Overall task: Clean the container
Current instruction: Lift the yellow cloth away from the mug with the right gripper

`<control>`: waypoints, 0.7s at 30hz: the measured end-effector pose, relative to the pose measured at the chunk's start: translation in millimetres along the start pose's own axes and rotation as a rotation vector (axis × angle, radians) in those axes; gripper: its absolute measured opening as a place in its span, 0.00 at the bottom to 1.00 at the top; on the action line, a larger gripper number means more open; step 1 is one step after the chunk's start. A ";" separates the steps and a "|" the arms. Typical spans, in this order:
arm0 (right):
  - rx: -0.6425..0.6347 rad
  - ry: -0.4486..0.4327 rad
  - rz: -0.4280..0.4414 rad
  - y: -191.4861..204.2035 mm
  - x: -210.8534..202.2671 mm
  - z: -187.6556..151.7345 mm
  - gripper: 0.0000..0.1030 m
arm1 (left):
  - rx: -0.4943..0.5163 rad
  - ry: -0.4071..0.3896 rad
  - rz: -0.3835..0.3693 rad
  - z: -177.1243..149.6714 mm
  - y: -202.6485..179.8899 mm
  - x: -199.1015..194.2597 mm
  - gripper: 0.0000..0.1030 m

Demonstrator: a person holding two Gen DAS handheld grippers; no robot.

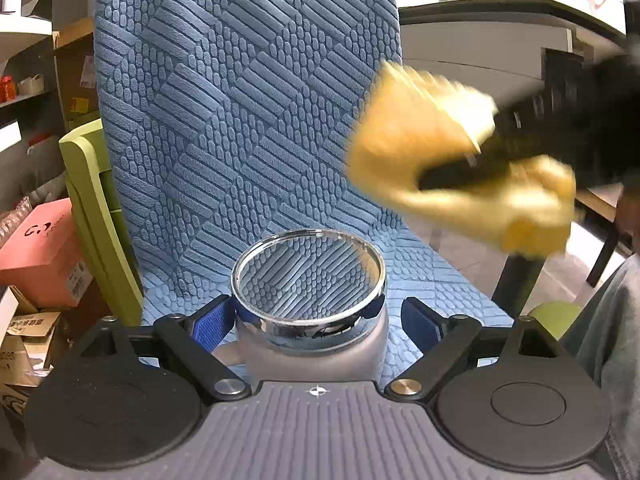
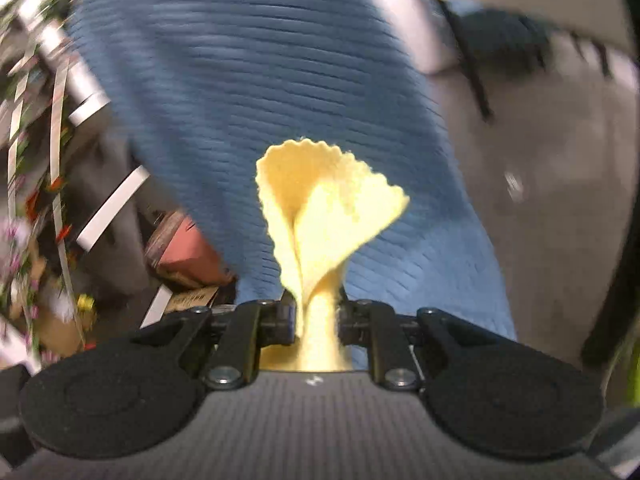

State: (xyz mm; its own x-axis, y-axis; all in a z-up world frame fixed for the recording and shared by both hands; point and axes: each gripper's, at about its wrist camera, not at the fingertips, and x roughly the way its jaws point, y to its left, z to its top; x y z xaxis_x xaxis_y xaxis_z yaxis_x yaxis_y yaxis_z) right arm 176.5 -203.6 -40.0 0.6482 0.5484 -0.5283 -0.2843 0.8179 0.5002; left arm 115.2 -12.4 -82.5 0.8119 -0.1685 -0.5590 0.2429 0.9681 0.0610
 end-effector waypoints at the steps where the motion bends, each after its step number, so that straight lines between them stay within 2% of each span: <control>1: -0.046 0.008 0.013 10.9 0.5 1.9 0.17 | 0.002 0.002 0.004 -1.2 -0.6 -0.2 0.89; 4: -0.192 0.052 0.034 41.4 11.9 3.0 0.17 | 0.011 0.004 0.017 -2.5 -3.0 0.8 0.89; 7: -0.284 0.127 0.043 59.7 24.4 -1.8 0.16 | -0.028 -0.003 0.007 -0.8 1.2 2.2 0.89; 14: -0.322 0.194 0.100 74.1 48.2 9.0 0.16 | -0.037 -0.009 0.002 -1.2 4.5 2.5 0.87; 18: -0.336 0.228 0.137 80.3 44.3 1.5 0.16 | -0.050 -0.011 -0.004 -0.4 6.4 3.8 0.87; 21: -0.346 0.227 0.114 75.3 32.7 -3.8 0.16 | -0.037 -0.012 -0.001 -0.7 5.3 3.8 0.86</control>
State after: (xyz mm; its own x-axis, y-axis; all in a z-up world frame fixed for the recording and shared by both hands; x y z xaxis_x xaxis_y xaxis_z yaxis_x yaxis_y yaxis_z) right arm 173.6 -123.4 -22.2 0.4383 0.6311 -0.6400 -0.5899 0.7392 0.3249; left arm 119.2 -7.8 -84.9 0.8182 -0.1715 -0.5487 0.2241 0.9741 0.0296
